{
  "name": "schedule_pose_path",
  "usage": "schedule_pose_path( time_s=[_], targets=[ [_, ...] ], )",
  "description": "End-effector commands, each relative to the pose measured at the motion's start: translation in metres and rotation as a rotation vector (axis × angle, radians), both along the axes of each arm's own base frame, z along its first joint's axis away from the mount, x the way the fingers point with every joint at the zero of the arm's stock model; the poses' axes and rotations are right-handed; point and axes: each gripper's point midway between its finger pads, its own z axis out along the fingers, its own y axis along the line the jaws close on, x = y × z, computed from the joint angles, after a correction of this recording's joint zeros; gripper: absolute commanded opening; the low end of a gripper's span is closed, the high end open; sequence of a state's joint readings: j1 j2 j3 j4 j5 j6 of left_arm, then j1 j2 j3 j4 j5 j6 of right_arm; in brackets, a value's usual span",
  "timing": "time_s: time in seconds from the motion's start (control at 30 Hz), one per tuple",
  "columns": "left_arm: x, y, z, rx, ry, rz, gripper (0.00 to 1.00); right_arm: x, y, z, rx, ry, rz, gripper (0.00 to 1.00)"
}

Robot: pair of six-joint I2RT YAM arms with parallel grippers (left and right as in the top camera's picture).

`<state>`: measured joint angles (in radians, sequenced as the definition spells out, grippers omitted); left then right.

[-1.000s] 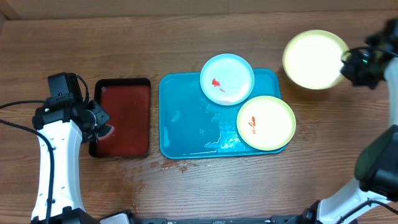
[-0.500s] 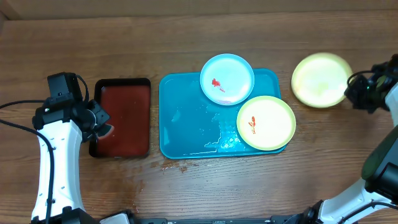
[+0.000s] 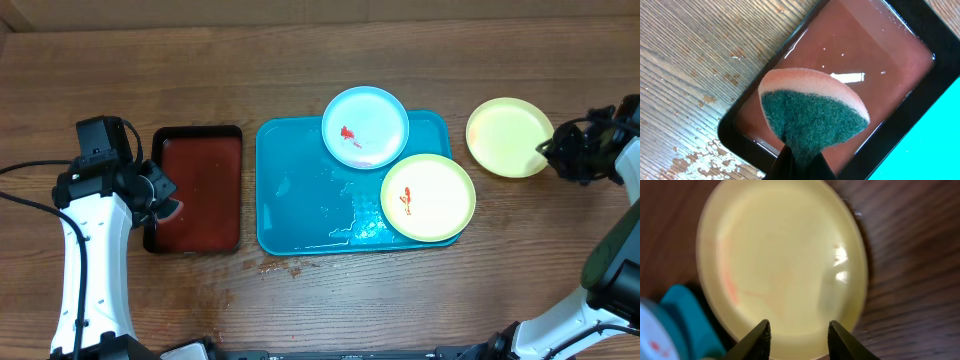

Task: Clean dirty plates on tray and stack at the side
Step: 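Lower the yellow plate onto the table right of the blue tray and release, then move the right gripper to the white plate rim and grasp it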

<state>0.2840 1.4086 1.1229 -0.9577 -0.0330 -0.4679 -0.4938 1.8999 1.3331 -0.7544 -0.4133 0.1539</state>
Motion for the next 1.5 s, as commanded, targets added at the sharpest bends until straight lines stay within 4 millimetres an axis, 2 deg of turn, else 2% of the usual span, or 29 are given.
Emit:
schedule_pose_path(
  time_s=[0.0,0.1,0.23,0.43,0.5,0.57,0.73,0.83,1.17,1.3,1.47],
  targets=[
    [0.003,0.001,0.002,-0.003,-0.010,-0.005,0.04,0.038,0.029,0.060,0.042,-0.180,0.130,0.41],
    [0.003,0.001,0.002,-0.002,-0.011,-0.005,0.04,0.055,0.060,0.081,0.018,-0.223,0.232,0.44],
    [0.003,0.000,0.002,-0.008,-0.011,-0.007,0.04,0.072,0.117,0.088,-0.048,-0.278,0.404,0.52],
    [0.004,-0.002,0.002,-0.020,-0.015,-0.011,0.04,0.094,0.182,0.074,-0.290,-0.315,0.595,0.52],
    [0.004,-0.002,0.002,-0.019,-0.016,-0.011,0.04,0.099,0.206,0.063,-0.342,-0.332,0.683,0.52],
    [0.005,-0.002,0.002,-0.019,-0.017,-0.011,0.04,0.103,0.219,0.051,-0.384,-0.335,0.731,0.53],
    [0.005,-0.002,0.002,-0.019,-0.018,-0.011,0.04,0.113,0.233,0.019,-0.420,-0.321,0.770,0.53],
    [0.005,-0.002,0.002,-0.018,-0.021,-0.011,0.04,0.110,0.245,0.001,-0.368,-0.315,0.826,0.52],
    [0.008,-0.001,0.003,-0.015,-0.030,-0.011,0.04,0.109,0.262,-0.002,-0.357,-0.355,0.911,0.51],
    [0.008,-0.001,0.003,-0.015,-0.030,-0.011,0.04,0.106,0.267,-0.008,-0.349,-0.349,0.930,0.45],
    [0.008,-0.001,0.003,-0.015,-0.030,-0.011,0.04,0.107,0.268,-0.017,-0.343,-0.343,0.933,0.46]
  ],
)
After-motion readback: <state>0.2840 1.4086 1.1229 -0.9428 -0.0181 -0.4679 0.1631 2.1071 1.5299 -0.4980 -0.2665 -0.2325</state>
